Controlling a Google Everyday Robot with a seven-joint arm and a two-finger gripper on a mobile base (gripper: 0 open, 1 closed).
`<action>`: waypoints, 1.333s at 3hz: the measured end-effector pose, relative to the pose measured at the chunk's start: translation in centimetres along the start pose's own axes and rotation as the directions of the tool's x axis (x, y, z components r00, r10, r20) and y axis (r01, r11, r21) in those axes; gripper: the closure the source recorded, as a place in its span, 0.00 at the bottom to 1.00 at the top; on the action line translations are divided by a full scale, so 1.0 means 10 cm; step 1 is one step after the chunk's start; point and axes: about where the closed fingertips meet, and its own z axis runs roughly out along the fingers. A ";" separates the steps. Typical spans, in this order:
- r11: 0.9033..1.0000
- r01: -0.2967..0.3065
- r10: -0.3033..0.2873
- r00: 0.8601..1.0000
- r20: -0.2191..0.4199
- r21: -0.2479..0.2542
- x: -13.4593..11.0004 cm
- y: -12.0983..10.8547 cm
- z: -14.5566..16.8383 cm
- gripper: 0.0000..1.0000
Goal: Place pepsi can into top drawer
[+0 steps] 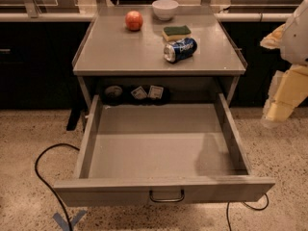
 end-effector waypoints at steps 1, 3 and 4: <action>0.997 0.069 -0.069 0.998 0.003 0.034 -0.08 -0.32 0.02 0.00; 0.979 0.167 -0.173 0.984 0.046 0.119 -0.46 -1.32 0.24 0.00; 0.975 0.180 -0.193 0.977 0.091 0.128 -0.72 -1.70 0.47 0.00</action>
Offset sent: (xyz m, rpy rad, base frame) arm 0.1593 0.0052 0.0314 -0.0326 -0.1908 0.1905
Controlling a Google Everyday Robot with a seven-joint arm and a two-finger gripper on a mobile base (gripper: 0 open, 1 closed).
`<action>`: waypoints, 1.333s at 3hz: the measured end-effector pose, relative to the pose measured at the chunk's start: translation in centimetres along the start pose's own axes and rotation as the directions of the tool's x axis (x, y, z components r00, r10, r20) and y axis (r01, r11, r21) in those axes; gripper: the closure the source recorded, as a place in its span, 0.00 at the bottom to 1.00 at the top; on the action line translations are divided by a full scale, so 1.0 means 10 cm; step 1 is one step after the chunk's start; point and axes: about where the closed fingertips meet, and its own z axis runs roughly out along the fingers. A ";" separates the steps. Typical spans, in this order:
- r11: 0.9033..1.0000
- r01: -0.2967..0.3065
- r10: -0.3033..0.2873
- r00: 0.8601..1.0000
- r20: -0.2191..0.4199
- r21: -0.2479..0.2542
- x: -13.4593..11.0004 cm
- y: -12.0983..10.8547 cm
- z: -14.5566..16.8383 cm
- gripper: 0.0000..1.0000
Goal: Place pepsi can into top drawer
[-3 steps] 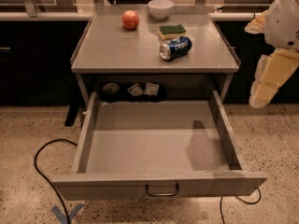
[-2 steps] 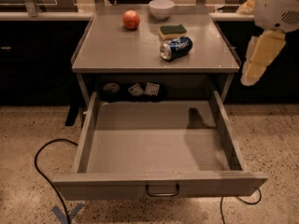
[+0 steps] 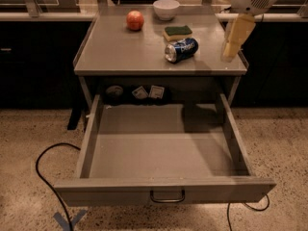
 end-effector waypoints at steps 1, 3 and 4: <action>0.999 0.023 -0.021 0.998 0.059 -0.031 -0.24 -0.30 0.38 0.00; 0.998 0.049 -0.044 0.992 0.119 -0.038 -0.47 -0.60 0.79 0.00; 0.997 0.075 -0.071 0.991 0.117 -0.032 -0.49 -0.70 0.95 0.00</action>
Offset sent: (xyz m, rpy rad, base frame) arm 0.1153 0.0765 -0.0305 0.1157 0.0917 0.1718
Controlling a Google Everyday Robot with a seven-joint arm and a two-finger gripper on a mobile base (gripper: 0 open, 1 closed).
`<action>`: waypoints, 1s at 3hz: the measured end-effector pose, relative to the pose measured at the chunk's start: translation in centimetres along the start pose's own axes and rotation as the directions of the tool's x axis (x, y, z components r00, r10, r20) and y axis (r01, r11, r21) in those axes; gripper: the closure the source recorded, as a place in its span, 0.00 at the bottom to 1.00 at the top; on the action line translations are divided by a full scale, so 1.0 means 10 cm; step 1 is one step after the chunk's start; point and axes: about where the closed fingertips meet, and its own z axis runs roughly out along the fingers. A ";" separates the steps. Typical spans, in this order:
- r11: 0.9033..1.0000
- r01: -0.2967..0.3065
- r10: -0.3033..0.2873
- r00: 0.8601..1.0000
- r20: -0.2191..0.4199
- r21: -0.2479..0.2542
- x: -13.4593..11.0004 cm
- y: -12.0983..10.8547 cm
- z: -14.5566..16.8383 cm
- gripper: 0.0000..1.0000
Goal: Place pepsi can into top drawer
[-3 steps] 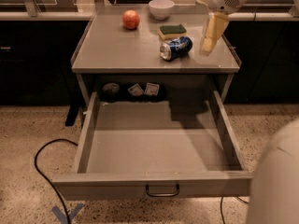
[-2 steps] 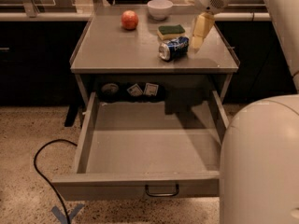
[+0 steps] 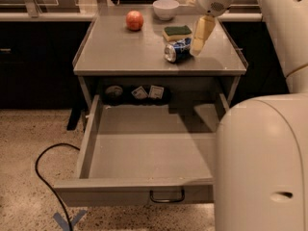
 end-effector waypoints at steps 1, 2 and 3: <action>1.000 0.021 -0.021 1.000 0.003 -0.018 0.03 -0.08 0.22 0.00; 0.999 0.009 -0.009 1.000 -0.005 -0.038 0.13 -0.08 0.35 0.00; 0.999 -0.016 0.016 1.000 -0.004 -0.035 0.25 -0.12 0.46 0.00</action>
Offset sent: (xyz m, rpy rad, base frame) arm 0.0403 -0.0207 -0.0321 -0.0316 0.0894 0.0122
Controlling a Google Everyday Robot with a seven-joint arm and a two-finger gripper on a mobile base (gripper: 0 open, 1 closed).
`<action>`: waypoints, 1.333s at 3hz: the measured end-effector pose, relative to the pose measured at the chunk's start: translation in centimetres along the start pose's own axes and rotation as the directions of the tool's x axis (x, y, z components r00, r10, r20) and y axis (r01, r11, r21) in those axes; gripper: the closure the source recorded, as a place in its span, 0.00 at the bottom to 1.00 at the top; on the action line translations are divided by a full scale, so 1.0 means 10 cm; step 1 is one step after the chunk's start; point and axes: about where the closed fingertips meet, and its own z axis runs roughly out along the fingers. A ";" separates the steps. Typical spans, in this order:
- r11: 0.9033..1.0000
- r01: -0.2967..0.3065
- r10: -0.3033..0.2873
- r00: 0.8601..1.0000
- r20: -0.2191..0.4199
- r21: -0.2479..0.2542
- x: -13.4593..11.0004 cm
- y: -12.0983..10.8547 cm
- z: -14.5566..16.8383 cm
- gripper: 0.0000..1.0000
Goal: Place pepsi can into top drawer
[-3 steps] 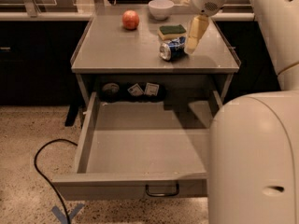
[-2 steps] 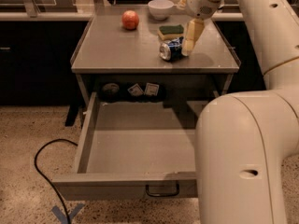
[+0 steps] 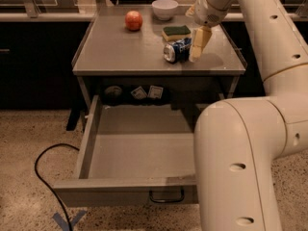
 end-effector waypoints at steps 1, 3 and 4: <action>1.000 -0.010 0.010 1.000 0.008 -0.013 0.05 -0.01 0.17 0.00; 0.997 0.054 -0.052 0.998 0.024 -0.047 -0.10 -0.03 0.49 0.00; 0.996 0.067 -0.066 0.998 0.016 -0.051 -0.11 -0.05 0.60 0.00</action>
Offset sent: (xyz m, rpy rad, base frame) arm 0.0427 0.0096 -0.0189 -0.0144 0.0590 0.0840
